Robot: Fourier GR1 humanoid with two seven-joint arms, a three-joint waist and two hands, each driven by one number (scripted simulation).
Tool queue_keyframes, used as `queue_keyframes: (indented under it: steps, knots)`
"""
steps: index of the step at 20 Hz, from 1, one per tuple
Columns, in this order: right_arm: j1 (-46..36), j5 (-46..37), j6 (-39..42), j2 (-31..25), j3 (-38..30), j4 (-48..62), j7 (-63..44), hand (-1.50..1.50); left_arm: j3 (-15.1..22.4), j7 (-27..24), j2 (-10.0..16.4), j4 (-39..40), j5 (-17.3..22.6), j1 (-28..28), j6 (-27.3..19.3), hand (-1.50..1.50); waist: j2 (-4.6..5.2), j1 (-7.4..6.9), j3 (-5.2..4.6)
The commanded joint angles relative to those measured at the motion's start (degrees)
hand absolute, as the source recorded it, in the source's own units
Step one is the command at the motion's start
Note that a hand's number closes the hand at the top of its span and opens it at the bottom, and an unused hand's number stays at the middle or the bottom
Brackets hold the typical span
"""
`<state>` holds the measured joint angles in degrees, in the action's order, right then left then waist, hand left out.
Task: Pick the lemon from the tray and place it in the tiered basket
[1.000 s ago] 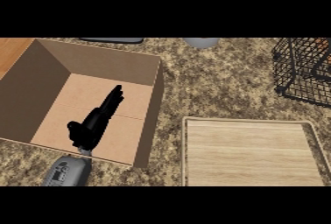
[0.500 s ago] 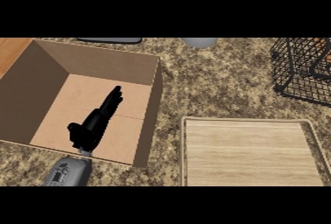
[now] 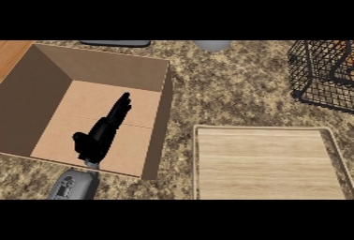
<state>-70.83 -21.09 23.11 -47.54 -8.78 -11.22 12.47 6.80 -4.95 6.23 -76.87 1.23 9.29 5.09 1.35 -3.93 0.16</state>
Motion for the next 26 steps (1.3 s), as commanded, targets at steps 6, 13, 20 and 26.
queue_keyframes:
  steps: [6, 13, 20, 26]
  knots:
    - [-4.19, 6.44, 8.13, 0.88, -6.71, 9.78, -16.03, -1.5, -1.44, 0.42, 1.17, -0.32, 1.09, 0.13, 1.31, 0.0, -0.06, 0.45, -0.08]
    - [-2.73, 11.1, 5.07, -2.67, -11.25, 7.53, -17.74, -1.5, -1.06, -0.5, 0.95, -1.19, -0.16, -1.26, 0.48, 0.0, 0.0, 0.62, -0.02]
    - [0.84, 11.49, -14.66, -8.69, -12.89, 4.01, -13.3, -1.5, -1.33, 0.54, 0.35, -1.5, -0.14, -0.62, -0.26, 0.0, 0.34, 0.82, 0.09]
    - [2.9, 17.24, -15.98, -16.23, -19.54, 4.44, -10.38, -1.5, -1.17, -0.19, -0.41, 0.17, 0.12, -0.18, 0.33, 0.0, 0.54, 1.3, 0.21]
